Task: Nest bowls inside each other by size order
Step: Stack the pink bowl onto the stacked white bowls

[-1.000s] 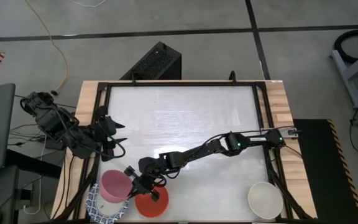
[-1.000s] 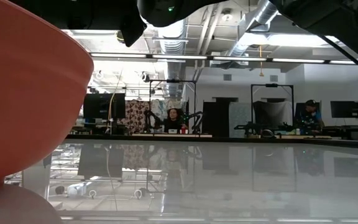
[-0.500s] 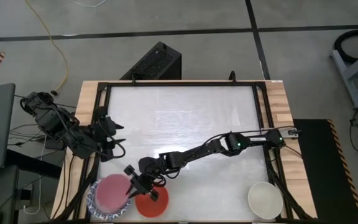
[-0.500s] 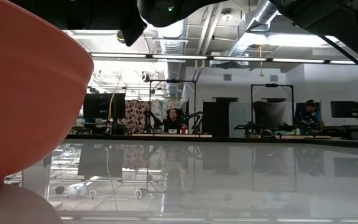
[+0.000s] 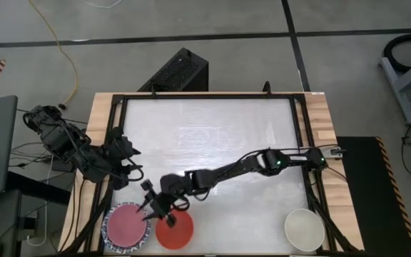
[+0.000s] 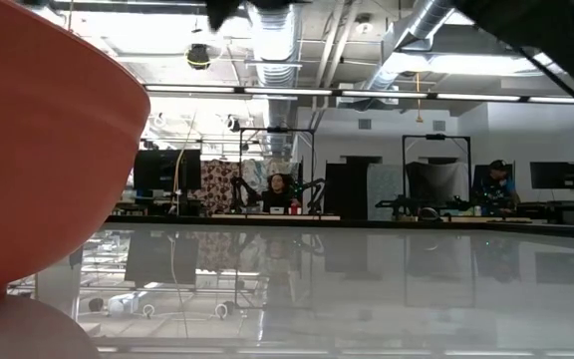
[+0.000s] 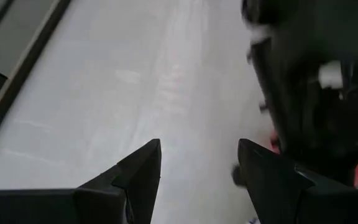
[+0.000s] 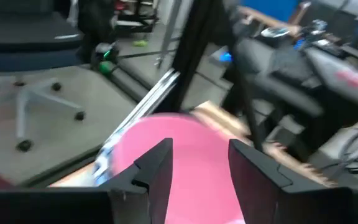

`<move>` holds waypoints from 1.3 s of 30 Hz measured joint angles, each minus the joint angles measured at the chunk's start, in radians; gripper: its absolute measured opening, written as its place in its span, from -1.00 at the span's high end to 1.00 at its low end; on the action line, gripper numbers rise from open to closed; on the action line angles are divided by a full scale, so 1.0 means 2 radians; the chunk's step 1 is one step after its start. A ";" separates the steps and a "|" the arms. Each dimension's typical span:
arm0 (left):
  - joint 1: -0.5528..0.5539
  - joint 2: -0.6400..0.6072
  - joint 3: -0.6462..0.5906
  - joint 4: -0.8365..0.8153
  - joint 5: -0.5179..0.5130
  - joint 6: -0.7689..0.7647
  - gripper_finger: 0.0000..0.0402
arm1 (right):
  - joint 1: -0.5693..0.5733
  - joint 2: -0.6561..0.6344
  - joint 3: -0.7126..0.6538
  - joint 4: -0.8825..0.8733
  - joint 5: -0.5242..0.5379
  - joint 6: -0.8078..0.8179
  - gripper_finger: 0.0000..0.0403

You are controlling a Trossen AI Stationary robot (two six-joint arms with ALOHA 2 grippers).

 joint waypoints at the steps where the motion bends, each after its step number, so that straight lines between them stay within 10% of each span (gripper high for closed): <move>1: -0.001 0.000 0.000 0.000 0.006 -0.004 -0.01 | -0.002 -0.018 0.000 -0.014 0.005 -0.002 0.12; 11: -0.037 0.007 0.000 -0.054 0.006 -0.097 0.46 | -0.020 -0.214 -0.001 -0.256 0.042 -0.077 0.30; 16: -0.059 0.028 0.000 -0.067 0.010 -0.111 0.94 | -0.015 -0.318 0.002 -0.329 0.163 -0.086 0.47; 29: -0.104 0.141 0.000 -0.049 -0.003 -0.151 1.00 | 0.032 -0.459 0.001 -0.479 0.348 0.047 0.94; 39: -0.213 0.192 -0.020 -0.060 -0.049 -0.368 1.00 | 0.071 -0.462 0.001 -0.502 0.379 0.061 0.92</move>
